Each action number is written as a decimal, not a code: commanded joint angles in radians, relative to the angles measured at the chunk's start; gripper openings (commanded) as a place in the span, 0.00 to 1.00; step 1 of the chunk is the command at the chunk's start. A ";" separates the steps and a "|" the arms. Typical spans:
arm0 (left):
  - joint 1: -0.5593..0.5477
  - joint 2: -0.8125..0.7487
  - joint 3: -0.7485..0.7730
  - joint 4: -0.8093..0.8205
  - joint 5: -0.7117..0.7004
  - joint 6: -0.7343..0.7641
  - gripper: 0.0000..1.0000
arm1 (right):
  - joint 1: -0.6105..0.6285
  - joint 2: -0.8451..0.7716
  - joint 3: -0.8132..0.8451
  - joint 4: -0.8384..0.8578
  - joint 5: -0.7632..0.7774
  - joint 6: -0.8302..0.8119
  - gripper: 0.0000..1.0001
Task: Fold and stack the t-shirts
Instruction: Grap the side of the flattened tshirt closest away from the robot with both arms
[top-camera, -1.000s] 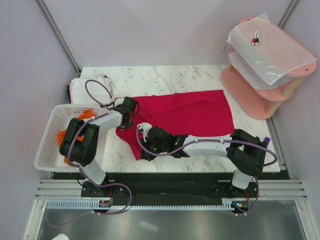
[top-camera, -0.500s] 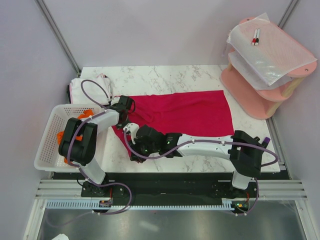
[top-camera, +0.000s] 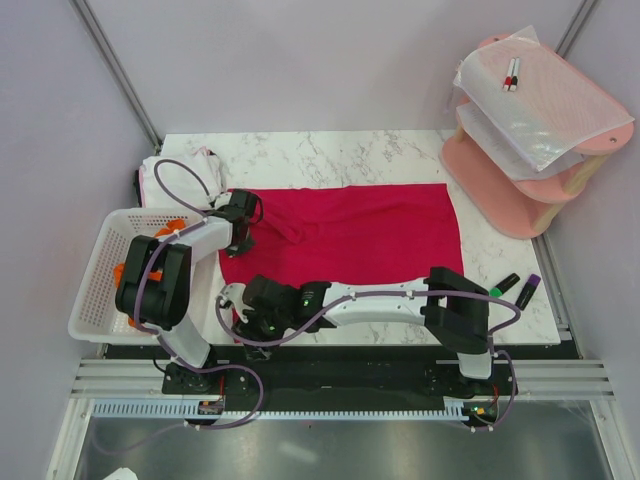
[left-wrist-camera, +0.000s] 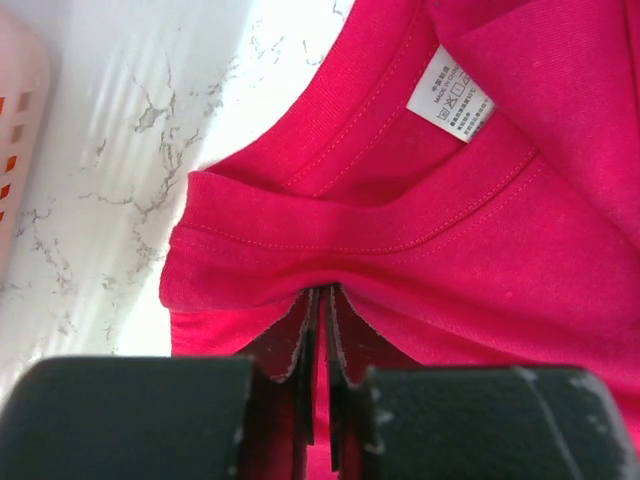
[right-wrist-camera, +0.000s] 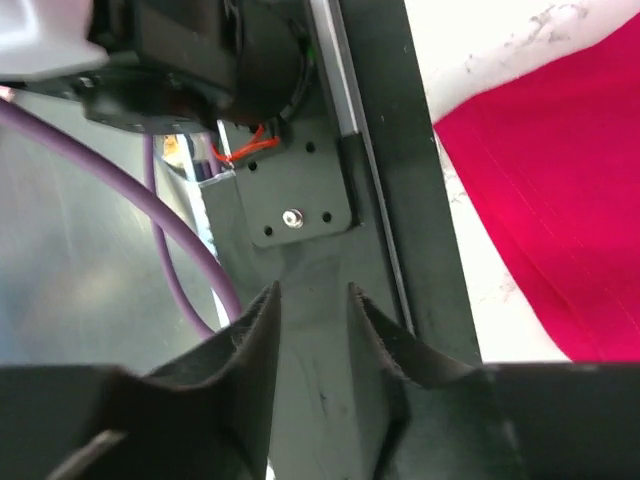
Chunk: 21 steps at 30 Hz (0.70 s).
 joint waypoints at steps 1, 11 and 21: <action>0.012 -0.029 0.026 -0.010 -0.019 0.042 0.16 | -0.002 -0.041 -0.011 -0.030 0.064 -0.030 0.47; 0.011 -0.305 -0.059 -0.013 0.067 0.047 0.85 | -0.152 -0.289 -0.254 0.039 0.433 0.060 0.70; 0.005 -0.509 -0.178 0.039 0.156 0.028 0.81 | -0.558 -0.352 -0.435 0.069 0.625 0.049 0.67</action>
